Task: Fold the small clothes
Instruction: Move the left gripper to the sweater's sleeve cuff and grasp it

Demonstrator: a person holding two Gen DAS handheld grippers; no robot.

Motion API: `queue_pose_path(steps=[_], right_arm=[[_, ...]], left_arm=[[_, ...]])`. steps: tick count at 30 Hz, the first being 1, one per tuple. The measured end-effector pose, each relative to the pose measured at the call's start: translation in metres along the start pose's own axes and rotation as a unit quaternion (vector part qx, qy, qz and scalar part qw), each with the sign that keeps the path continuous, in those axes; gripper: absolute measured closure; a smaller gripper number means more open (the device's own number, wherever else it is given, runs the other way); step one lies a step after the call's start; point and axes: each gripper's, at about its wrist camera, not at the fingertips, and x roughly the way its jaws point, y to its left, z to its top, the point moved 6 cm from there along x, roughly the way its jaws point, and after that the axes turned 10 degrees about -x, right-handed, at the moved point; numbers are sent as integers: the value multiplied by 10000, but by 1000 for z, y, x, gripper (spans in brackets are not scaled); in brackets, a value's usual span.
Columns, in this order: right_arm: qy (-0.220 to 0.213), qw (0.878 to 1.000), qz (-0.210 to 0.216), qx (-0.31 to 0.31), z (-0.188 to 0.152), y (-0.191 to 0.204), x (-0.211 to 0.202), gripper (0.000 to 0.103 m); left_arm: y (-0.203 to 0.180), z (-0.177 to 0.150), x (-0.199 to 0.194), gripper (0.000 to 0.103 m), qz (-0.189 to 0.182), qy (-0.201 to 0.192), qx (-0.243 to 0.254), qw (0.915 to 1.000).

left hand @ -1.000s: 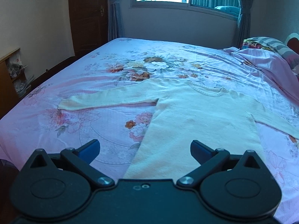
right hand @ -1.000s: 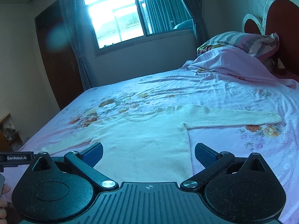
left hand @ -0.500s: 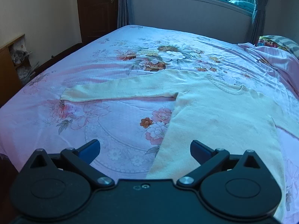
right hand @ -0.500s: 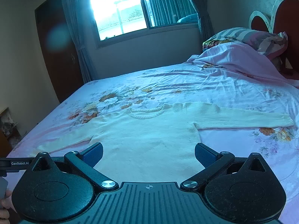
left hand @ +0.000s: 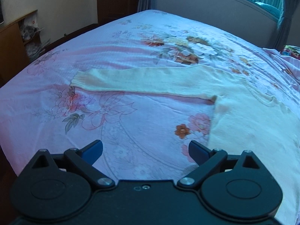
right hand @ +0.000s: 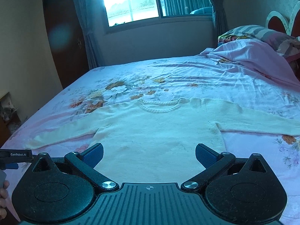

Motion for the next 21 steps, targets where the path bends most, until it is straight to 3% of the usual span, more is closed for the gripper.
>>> queue_pose_path(steps=[9,15,17,18,21], right_arm=[[184,9995,134,-209,5,27,56,0],[430,9986,213,-234,0,35,91,0],[521,9981,238,-244,-3,38,101,0],[559,9978,241,-249,-4,38,105,0],[640,9973,241,-261,-8,39,116,0]], left_arm=[[35,37,67,15,155,424,-485,9978],[48,61,109,30,-137,700,-858,9938],[57,67,123,37,-306,823,-1249,9883],[62,69,131,47,-398,880,-1471,9844],[79,76,148,54,-500,778,-2028,9748]])
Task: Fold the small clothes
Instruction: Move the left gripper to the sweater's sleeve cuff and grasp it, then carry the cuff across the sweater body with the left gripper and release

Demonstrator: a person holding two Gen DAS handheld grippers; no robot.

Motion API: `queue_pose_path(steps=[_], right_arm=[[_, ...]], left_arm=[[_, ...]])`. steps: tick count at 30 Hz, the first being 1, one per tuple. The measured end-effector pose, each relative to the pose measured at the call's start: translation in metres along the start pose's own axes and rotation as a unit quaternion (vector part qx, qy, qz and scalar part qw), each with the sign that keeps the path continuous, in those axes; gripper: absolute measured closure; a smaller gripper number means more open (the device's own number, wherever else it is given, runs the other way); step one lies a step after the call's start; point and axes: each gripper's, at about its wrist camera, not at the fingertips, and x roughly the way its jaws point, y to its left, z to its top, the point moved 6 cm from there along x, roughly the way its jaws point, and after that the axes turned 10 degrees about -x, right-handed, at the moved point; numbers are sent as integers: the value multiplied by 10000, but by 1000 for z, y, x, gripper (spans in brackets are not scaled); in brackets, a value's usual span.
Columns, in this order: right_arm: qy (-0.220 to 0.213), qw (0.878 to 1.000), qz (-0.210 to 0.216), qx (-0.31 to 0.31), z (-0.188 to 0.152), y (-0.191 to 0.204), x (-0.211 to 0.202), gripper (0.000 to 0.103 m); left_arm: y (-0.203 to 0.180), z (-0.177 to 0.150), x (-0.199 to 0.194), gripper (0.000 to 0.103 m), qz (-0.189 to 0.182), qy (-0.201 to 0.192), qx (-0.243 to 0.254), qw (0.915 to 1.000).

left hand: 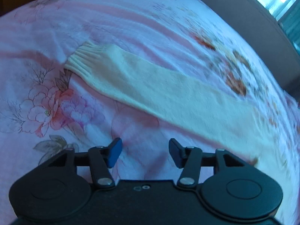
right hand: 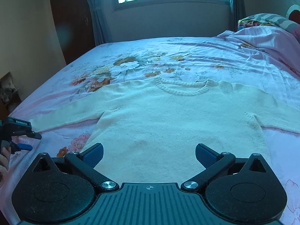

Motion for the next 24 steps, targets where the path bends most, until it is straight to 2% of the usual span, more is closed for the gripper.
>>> queue_pose_path(steps=[5,8,11,13,15,17,19,21,22,24], right_arm=[[106,9999,-22,13,-3,-2,15,0],[157,9999,-49,31,-4,-4,22,0],[217,9997,-63,39,-6,-5,27,0],[240,9997,-76,23,-7,-6,29,0],[262,9996,-87,13,-9,-7,29,0],[266,9996,-99,28,-10,-9,28,0],[253,9996,-128,69,-12,-13,27,0],[229,9995,-158,128,-13,-18,24,0],[216,9995,-173,153,-13,-21,22,0],[208,9994,-184,183,-14,-25,18,0]], left_arm=[[19,25,15,57,-492,-217,-987,9937],[23,37,23,59,-670,-406,-1334,9880],[28,49,30,74,-719,-606,-1620,9823],[33,55,34,88,-719,-664,-1815,9785],[35,59,34,91,-664,-671,-1912,9770],[23,62,28,92,-423,-772,-1663,9821],[-4,63,16,95,-257,-1030,-996,9893],[-46,58,2,95,-383,-1170,-176,9922],[-66,54,-5,99,-493,-1194,118,9916],[-117,36,-20,101,-791,-1246,843,9855]])
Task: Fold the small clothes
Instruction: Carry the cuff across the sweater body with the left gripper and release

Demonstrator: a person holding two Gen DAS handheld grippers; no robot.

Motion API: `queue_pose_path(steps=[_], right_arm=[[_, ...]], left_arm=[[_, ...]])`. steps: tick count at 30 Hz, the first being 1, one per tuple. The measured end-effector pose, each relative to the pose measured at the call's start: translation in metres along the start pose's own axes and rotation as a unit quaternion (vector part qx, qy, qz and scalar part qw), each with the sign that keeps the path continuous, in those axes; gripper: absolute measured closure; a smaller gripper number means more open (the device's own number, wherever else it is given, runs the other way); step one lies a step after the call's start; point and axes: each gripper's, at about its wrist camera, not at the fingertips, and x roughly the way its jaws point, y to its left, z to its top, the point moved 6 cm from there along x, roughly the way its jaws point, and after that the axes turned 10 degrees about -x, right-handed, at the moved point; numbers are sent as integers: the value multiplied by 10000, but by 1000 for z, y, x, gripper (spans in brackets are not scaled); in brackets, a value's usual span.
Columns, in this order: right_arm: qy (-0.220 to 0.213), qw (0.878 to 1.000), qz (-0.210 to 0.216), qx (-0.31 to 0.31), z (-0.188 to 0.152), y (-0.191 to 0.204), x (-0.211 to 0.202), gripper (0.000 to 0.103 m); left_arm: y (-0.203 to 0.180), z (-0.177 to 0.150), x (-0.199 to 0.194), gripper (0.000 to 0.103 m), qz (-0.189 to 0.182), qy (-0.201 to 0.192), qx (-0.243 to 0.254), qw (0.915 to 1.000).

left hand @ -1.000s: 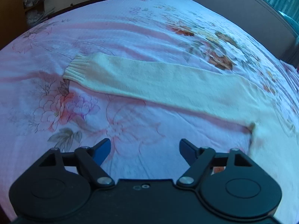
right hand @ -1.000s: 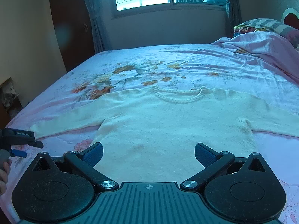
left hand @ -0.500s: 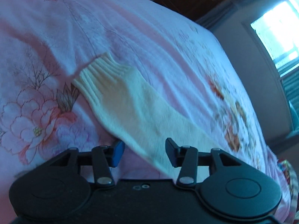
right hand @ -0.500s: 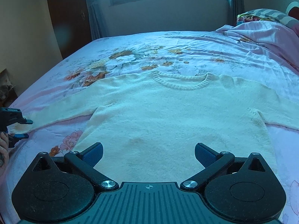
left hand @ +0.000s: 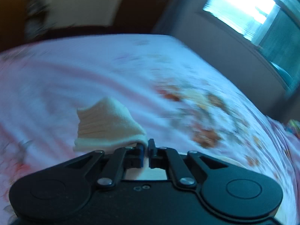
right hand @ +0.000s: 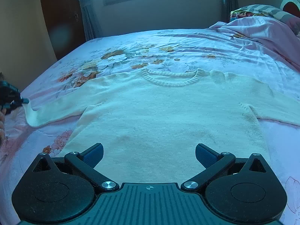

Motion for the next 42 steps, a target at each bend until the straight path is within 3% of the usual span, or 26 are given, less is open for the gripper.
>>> queue_pose_path(steps=[2,4,7,8,11,13,14,16,18,22,23,24,25,27,29,31,35,36,37,42], right_arm=[[-26,10000,-48,21,-1,-6,-5,0],[-45,9999,-96,68,-2,-13,-9,0],[-77,9996,-223,151,-4,-28,-16,0],[-81,9994,-284,190,-6,-35,-18,0],[-49,9983,-471,337,-13,-56,-21,0],[10,9974,-496,514,-20,-72,-20,0],[48,9971,-469,603,-23,-78,-19,0],[117,9961,-399,776,-27,-88,-14,0],[150,9954,-257,909,-26,-92,-7,0],[19,9938,67,1113,-11,-88,9,3],[12,9936,95,1121,-6,-88,16,12],[75,9929,185,1169,-2,-88,25,44],[199,9911,312,1280,2,-90,37,64],[445,9863,433,1532,5,-98,62,64],[419,9821,529,1761,10,-107,76,62],[370,9780,654,1948,18,-113,86,54],[378,9785,634,1927,28,-112,102,54],[351,9801,607,1858,30,-110,104,68],[355,9809,607,1812,31,-107,105,96],[-40,9804,626,1866,31,-109,83,100]], left_arm=[[-63,-18,-13,100,-474,-2,764,9959],[-118,-48,-22,100,-966,193,1345,9860],[-179,-114,-32,100,-1670,841,2000,9618],[-191,-147,-35,100,-1824,1134,2305,9491],[-203,-230,-35,99,-1875,1928,3057,9134],[-193,-258,-34,89,-1699,2177,3312,9022],[-184,-260,-37,89,-1679,2275,3250,9025],[-172,-246,-46,82,-1738,2189,2962,9133],[-164,-221,-54,78,-1703,1844,2747,9282],[-142,-174,-54,70,-1166,1249,2580,9509],[-135,-165,-53,70,-983,1176,2553,9546],[-128,-160,-51,70,-876,1143,2525,9568],[-122,-155,-50,70,-802,1127,2475,9589],[-109,-150,-50,70,-675,1120,2411,9617],[-96,-149,-53,69,-622,1120,2375,9629],[-86,-152,-55,69,-561,1114,2390,9630],[-73,-159,-52,69,-451,1223,2301,9644],[-71,-160,-51,69,-449,1235,2269,9650],[-70,-162,-52,69,-447,1231,2243,9657],[-74,-172,-54,69,-503,1241,2314,9636]])
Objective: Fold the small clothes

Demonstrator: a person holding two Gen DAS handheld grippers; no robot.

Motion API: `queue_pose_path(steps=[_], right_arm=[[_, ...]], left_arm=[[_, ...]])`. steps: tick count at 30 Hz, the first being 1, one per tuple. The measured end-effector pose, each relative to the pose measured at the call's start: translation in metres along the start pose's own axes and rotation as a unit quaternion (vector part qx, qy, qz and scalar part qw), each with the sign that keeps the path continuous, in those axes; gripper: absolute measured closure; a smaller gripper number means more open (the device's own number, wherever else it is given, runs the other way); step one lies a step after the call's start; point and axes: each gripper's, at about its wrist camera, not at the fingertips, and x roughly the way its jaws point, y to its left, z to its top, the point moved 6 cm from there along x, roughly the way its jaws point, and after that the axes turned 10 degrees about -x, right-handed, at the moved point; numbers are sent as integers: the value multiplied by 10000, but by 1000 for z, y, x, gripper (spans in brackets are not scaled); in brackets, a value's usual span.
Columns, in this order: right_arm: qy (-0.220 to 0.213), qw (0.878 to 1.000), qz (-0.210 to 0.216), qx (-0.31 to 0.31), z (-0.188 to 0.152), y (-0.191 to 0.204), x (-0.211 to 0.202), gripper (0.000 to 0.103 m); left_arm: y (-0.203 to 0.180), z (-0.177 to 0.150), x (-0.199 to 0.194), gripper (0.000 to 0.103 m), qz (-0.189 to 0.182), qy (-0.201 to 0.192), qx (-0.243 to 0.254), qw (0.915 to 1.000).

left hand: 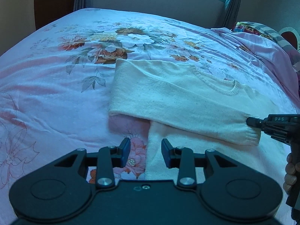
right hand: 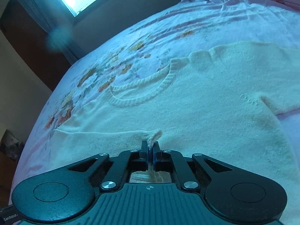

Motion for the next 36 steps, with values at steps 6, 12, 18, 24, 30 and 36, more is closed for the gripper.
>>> queue_pose_path(steps=[6,12,18,24,30,36], right_arm=[[-634,9961,-609,98,3,-37,-51,100],[-450,9932,-951,489,-11,-83,-58,100],[-602,9912,-1037,559,-8,-86,-65,100],[-356,9905,-1233,491,-9,-95,-57,99],[-463,9894,-1377,-55,-10,-81,-75,100],[-303,9919,-1213,214,-20,-81,-71,99]], left_arm=[[-17,-10,-2,67,-97,-27,185,9998],[-34,-23,0,67,-178,59,337,9993],[-39,-25,-1,64,-154,34,383,9991],[-39,-25,-2,61,-141,54,348,9993],[-43,-23,2,56,-135,48,340,9993],[-57,-9,18,60,-486,129,75,9987]])
